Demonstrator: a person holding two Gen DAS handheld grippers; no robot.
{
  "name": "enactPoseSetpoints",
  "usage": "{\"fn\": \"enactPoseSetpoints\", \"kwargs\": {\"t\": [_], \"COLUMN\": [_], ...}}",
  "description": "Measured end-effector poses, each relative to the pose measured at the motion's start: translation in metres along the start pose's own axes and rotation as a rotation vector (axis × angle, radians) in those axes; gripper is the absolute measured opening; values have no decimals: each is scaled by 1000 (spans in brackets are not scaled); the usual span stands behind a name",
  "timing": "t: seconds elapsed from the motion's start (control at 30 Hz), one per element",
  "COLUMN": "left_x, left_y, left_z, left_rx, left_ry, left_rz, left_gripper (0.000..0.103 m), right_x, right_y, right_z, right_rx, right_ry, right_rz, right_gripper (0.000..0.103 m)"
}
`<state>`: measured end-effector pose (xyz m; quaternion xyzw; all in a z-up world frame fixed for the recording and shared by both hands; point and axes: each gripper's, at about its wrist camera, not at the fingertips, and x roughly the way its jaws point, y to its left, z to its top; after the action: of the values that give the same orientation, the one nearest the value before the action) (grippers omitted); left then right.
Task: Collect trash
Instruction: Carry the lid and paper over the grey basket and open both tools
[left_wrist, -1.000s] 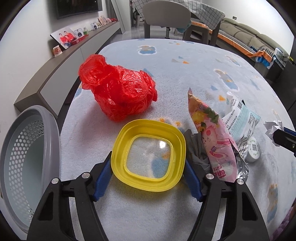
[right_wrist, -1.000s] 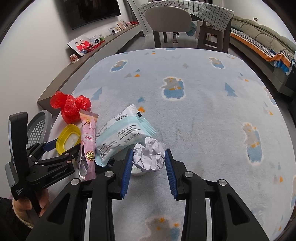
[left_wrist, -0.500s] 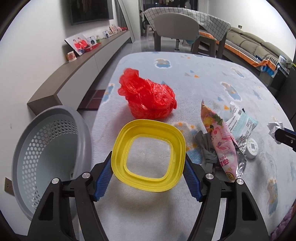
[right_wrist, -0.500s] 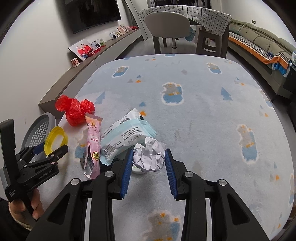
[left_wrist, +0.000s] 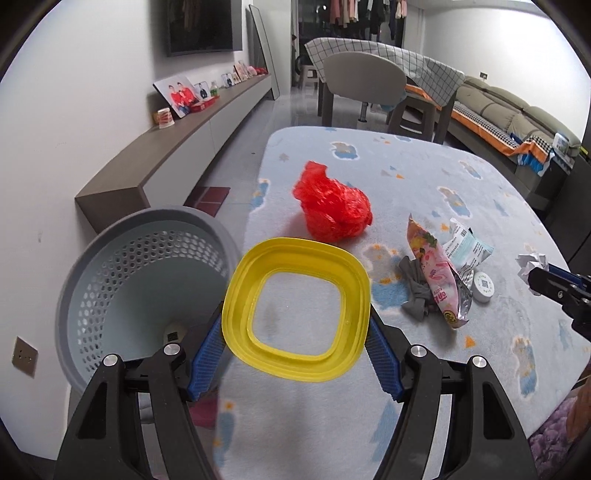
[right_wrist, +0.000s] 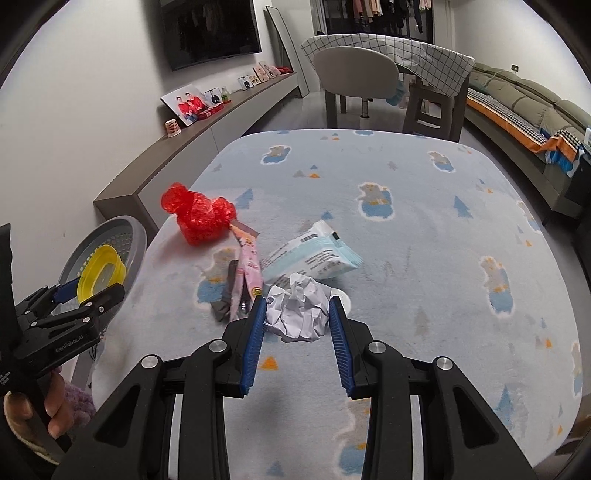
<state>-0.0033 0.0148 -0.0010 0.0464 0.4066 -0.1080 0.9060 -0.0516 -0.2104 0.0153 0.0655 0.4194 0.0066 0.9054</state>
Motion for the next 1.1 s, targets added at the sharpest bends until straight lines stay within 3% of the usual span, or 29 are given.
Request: {"fn": "enactPoseSetpoints", "kwargs": {"t": [0.37,0.53,0.77,1.1], "left_x": [-27,-27,-13,14], "left_y": [70,112,149,179], "left_z": [-2,3,10,9], "left_rx": [-8,-77,-178,-254], "left_ry": [-27,-39,-28,26], "left_rz": [133,201,218,221], "left_gripper": [68,68,68,69], "right_x": [11,29,63,110], "right_y": [97,149,202,239], "right_z": [30,44,61,74], "right_rx": [-156,-248,-329,-383], "right_ry": [5,9,43,105], "right_rz": [170,236,319,389], "right_gripper": [34,34,34,34]}}
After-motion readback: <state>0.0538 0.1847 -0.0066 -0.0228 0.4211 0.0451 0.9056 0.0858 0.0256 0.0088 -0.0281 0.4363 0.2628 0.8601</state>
